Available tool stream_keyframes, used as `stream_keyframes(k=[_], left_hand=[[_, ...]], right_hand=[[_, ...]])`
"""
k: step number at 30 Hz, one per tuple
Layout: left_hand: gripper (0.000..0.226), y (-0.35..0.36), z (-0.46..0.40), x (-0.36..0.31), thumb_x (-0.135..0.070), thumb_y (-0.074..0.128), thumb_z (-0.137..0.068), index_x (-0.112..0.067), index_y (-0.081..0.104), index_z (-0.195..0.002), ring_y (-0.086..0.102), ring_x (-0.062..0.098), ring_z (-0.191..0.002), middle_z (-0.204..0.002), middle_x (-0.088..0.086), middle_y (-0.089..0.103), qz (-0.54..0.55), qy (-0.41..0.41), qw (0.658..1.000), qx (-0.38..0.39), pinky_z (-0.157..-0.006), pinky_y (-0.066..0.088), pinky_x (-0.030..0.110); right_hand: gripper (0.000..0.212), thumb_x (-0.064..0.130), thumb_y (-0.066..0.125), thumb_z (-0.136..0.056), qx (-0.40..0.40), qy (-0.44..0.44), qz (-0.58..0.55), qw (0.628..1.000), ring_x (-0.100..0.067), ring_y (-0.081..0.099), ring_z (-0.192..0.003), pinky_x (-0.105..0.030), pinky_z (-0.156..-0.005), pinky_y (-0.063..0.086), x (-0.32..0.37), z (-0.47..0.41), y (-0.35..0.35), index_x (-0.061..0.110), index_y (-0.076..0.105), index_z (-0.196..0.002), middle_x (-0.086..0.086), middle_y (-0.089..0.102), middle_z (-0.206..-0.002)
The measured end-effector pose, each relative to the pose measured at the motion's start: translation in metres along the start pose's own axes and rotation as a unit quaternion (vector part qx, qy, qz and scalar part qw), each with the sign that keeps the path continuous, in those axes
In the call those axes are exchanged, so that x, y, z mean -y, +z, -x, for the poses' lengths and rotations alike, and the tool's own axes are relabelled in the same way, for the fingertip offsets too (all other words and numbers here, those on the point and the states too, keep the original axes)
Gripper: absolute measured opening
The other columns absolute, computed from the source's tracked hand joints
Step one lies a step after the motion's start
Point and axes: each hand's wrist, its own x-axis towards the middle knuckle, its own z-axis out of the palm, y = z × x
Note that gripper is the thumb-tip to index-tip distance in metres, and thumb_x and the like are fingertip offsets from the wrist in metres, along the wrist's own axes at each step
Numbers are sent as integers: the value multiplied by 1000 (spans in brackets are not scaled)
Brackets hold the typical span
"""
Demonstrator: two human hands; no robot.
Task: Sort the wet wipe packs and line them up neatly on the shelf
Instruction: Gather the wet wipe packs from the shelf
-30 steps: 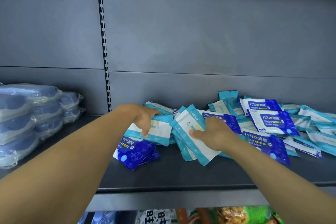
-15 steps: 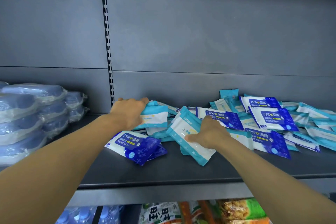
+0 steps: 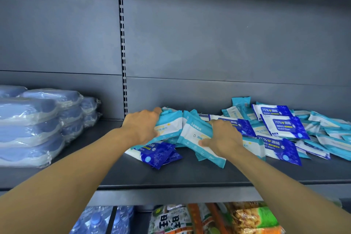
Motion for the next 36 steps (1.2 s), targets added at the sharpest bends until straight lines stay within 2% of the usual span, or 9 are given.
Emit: stream_keyframes(k=[5,12,15,18,22,27,31,34,36], left_hand=[[56,-6,6,-4,-31,63,-86,-20,31,-131,58,27,-99,-116,5,59,39,0,999,18,-70,39,34],[62,6,13,-1,-30,67,-81,-22,38,-135,59,27,-101,-118,4,60,78,0,997,30,-77,46,35],[67,8,16,2,-36,70,-80,-24,38,-137,59,26,-102,-118,3,60,89,-14,995,30,-78,46,35],[68,10,20,3,-47,62,-85,-26,29,-140,58,26,-106,-121,2,58,64,-38,996,46,-75,43,34],[59,6,26,1,-45,58,-88,-25,31,-137,59,28,-103,-119,3,59,63,-48,997,26,-73,42,34],[46,-11,45,-4,-41,57,-89,-19,36,-123,58,30,-94,-105,3,58,141,-81,987,-18,-69,41,33],[35,-28,71,-8,-35,56,-89,-19,37,-114,55,27,-85,-93,-2,52,202,-95,975,-9,-69,44,34],[28,-35,100,-12,-30,57,-87,-20,39,-105,59,29,-90,-98,4,58,276,-121,954,9,-79,51,40],[32,-37,125,-17,-29,58,-87,-18,41,-112,59,31,-95,-105,8,59,297,-137,945,22,-84,51,43]], right_hand=[[57,42,69,-81,-25,-49,35,998,-22,56,-110,-30,-75,40,1,4,-4,21,49,-129,-3,52,-122],[66,44,72,-77,13,-68,34,997,-23,56,-110,-31,-76,41,5,1,8,27,37,-130,-1,58,-121],[70,48,69,-79,15,-67,53,996,-23,55,-112,-33,-79,43,6,2,11,27,35,-136,-1,56,-125],[67,53,64,-81,16,-65,75,995,-24,54,-112,-33,-80,42,6,3,12,24,40,-136,-2,57,-124],[58,49,62,-84,-18,-50,66,996,-27,56,-110,-32,-74,38,7,11,10,23,43,-132,-4,59,-120],[47,50,57,-86,-89,-7,14,996,-27,59,-101,-31,-68,39,1,29,-7,20,46,-121,-6,62,-111],[50,54,59,-83,-76,0,-42,996,-28,58,-104,-31,-68,37,-9,54,-24,21,50,-119,-5,61,-112],[49,55,59,-84,-56,-21,-76,995,-27,57,-106,-31,-69,36,-17,82,-32,19,52,-116,-6,61,-114],[48,55,58,-85,-35,-39,-92,994,-27,57,-105,-31,-69,37,-22,102,-31,18,53,-115,-6,61,-113]])
